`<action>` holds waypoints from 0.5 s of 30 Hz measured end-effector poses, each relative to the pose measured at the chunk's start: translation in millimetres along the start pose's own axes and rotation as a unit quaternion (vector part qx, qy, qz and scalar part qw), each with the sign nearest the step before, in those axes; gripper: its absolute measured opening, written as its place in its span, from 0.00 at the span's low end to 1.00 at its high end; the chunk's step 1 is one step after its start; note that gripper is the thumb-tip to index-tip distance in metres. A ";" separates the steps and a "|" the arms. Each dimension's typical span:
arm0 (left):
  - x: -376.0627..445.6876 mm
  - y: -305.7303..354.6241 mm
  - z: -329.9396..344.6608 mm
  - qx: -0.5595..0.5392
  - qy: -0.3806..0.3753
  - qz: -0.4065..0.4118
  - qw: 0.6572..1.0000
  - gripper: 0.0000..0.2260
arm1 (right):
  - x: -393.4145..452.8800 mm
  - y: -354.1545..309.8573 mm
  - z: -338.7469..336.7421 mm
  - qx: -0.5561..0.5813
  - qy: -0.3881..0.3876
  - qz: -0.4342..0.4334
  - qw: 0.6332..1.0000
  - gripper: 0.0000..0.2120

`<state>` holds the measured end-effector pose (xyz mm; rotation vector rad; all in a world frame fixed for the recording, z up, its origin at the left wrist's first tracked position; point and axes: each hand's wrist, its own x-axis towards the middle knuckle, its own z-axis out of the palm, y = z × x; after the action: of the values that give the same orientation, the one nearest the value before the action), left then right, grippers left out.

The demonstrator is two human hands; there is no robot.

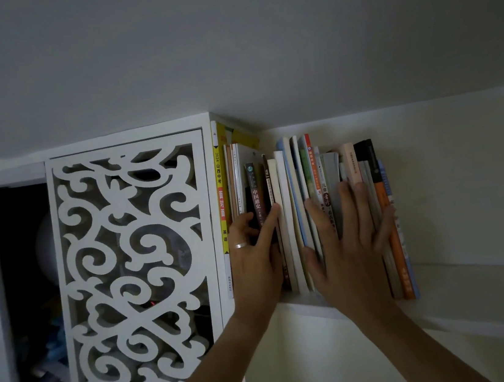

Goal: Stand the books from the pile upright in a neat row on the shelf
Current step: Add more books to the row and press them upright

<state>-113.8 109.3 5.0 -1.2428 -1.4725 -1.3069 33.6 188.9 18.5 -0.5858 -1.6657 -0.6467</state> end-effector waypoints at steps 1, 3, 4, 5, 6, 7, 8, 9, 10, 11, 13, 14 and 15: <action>0.3 1.6 -0.9 -0.003 -0.008 -0.012 1.000 0.23 | -0.2 0.0 0.3 0.005 0.002 -0.003 1.000 0.40; 1.9 4.8 0.5 0.001 0.002 -0.029 1.000 0.21 | -0.3 0.3 0.6 0.012 0.003 -0.006 1.000 0.37; 2.6 6.2 2.6 0.004 0.015 -0.033 0.999 0.20 | -0.5 0.3 0.9 0.014 0.001 -0.006 1.000 0.36; 3.2 7.6 5.1 0.002 0.025 -0.039 0.999 0.19 | -0.5 0.1 0.8 0.019 -0.002 -0.004 1.000 0.34; 4.3 9.4 6.4 0.000 0.033 -0.044 0.998 0.19 | -0.5 0.0 1.0 0.024 -0.005 -0.003 1.000 0.33; 5.0 11.4 7.2 -0.002 0.038 -0.050 0.998 0.19 | -0.6 -0.1 0.7 0.028 -0.008 -0.001 1.000 0.31; 5.8 14.2 5.6 -0.004 0.036 -0.058 0.998 0.19 | -0.7 -0.3 0.7 0.031 -0.010 -0.001 0.999 0.30; 6.2 17.0 4.2 -0.005 0.024 -0.072 0.997 0.19 | -1.0 -0.4 0.5 0.032 -0.013 -0.001 0.999 0.28; 6.4 19.0 2.4 -0.005 0.008 -0.088 0.996 0.20 | -1.1 -0.5 0.5 0.031 -0.015 -0.001 0.999 0.27; 7.0 19.8 1.3 -0.005 -0.001 -0.096 0.995 0.20 | -1.1 -0.5 0.2 0.031 -0.016 -0.001 0.999 0.26; 6.1 17.9 2.3 0.003 0.019 -0.074 0.997 0.17 | -1.1 -0.5 0.2 0.035 -0.016 0.001 0.999 0.25; 4.6 16.4 4.4 0.017 0.029 -0.058 0.998 0.15 | -1.1 -0.4 0.6 0.038 -0.015 0.003 0.999 0.25; 3.1 14.9 7.3 0.032 0.034 -0.048 0.998 0.13 | -1.1 -0.3 0.6 0.040 -0.014 0.005 0.999 0.25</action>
<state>-99.6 116.8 10.0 -1.0884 -1.5295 -1.3407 33.2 189.1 17.2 -0.5481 -1.7055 -0.5642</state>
